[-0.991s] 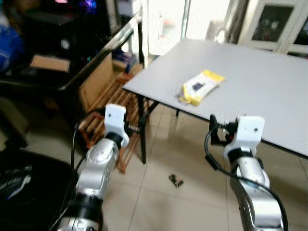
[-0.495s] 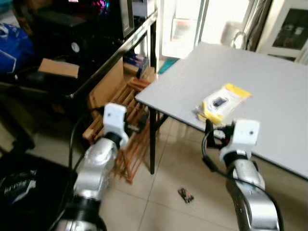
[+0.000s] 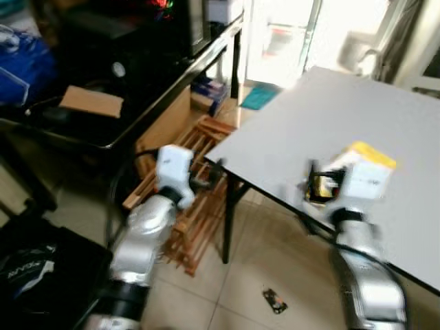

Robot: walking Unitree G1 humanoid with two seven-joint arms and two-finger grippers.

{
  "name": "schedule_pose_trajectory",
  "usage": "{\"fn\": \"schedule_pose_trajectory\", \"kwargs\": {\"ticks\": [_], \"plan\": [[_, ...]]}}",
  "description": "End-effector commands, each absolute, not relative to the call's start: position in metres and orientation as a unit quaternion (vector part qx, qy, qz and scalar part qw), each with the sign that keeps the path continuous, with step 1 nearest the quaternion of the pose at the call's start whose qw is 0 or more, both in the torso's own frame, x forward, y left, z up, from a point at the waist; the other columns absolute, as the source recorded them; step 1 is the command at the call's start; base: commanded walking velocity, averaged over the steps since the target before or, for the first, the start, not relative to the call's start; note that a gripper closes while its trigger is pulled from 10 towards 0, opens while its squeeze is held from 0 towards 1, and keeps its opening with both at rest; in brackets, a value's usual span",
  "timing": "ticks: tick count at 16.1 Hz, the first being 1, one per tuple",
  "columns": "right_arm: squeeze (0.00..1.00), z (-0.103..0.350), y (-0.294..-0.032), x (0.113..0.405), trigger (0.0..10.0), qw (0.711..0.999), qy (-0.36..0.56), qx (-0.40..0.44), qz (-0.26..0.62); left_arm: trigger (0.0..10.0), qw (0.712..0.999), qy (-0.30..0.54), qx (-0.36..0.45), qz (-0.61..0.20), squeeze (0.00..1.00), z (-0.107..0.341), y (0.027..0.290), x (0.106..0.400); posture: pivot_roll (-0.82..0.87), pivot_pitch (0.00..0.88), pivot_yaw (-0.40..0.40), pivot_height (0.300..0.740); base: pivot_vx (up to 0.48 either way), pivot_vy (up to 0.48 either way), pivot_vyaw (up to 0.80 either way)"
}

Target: Picking trash to rubbish bin

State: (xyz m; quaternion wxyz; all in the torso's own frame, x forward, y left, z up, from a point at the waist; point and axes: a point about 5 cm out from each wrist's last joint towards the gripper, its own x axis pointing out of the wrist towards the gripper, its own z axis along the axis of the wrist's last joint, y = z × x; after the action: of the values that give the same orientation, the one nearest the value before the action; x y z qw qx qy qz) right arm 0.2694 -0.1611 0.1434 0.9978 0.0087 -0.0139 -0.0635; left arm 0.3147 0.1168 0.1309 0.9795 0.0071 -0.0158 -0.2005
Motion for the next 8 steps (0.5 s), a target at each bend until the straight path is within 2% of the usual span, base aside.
{"fn": "schedule_pose_trajectory", "kwargs": {"ticks": [1, 8], "plan": [[0.00, 0.1444, -0.1700, 0.2678, 10.0, 0.997, -0.012, 0.002, -0.081, 10.0, 0.977, -0.021, 0.001, -0.213, 0.00, 0.1343, 0.1098, 0.3141, -0.08, 0.055, 0.031, 0.740, 0.000, 0.000, -0.77], [0.00, 0.1443, -0.1696, 0.2692, 10.0, 0.996, -0.011, 0.001, -0.086, 10.0, 0.977, -0.019, 0.003, -0.213, 0.00, 0.1353, 0.1105, 0.3132, -0.07, 0.059, 0.032, 0.740, 0.000, 0.000, -0.78]]}}
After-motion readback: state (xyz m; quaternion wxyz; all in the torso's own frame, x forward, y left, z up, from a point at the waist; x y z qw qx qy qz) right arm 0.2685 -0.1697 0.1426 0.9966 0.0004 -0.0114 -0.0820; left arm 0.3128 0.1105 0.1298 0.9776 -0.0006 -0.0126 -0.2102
